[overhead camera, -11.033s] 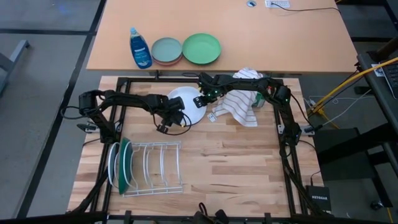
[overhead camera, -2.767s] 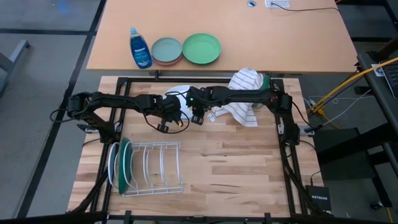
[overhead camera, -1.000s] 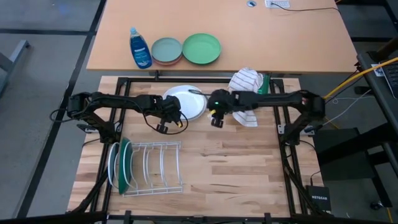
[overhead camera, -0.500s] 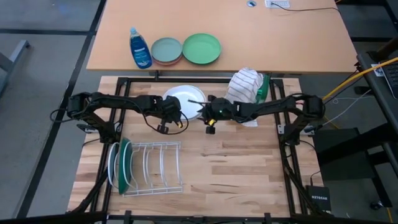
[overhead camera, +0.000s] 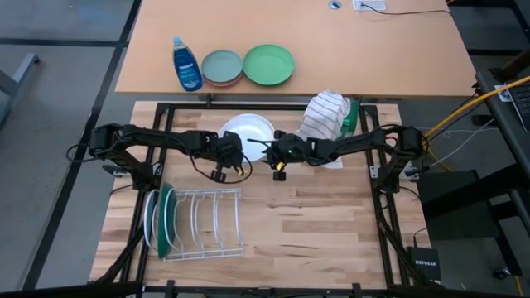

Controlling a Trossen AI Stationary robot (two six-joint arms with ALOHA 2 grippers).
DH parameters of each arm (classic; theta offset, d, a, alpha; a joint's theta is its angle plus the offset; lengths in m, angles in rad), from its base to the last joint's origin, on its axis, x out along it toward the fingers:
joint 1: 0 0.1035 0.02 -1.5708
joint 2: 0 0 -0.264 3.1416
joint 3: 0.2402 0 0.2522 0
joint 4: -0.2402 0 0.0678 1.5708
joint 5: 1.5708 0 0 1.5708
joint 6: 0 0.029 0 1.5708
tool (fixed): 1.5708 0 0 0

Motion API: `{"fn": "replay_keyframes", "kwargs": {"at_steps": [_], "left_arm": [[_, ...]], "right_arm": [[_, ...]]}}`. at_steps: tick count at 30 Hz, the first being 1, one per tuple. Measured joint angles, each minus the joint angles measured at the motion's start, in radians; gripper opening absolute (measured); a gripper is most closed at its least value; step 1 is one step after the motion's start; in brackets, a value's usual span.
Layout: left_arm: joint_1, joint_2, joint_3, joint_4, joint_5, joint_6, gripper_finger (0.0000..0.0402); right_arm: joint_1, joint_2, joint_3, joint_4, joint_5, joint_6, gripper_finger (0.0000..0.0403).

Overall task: Sort dishes
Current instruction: Put the white plate in the white dish rack

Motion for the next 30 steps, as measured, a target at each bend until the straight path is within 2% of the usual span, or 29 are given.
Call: {"fn": "replay_keyframes", "kwargs": {"at_steps": [9,15,23,30], "left_arm": [[-0.022,0.000,0.000,0.038,0.005,0.000,0.0014],[-0.032,0.000,0.000,0.039,0.004,-0.004,0.0014],[-0.051,0.000,0.000,0.049,0.003,-0.012,0.0014],[-0.064,0.000,0.000,0.070,0.003,-0.011,0.0014]], "right_arm": [[-0.001,0.001,0.000,-0.002,-0.001,-0.021,0.0149],[0.000,0.001,0.000,-0.027,-0.052,-0.022,0.0149],[0.000,0.002,0.000,-0.070,-0.052,-0.022,0.0149],[0.000,0.002,0.001,-0.093,-0.006,-0.023,0.0149]]}}
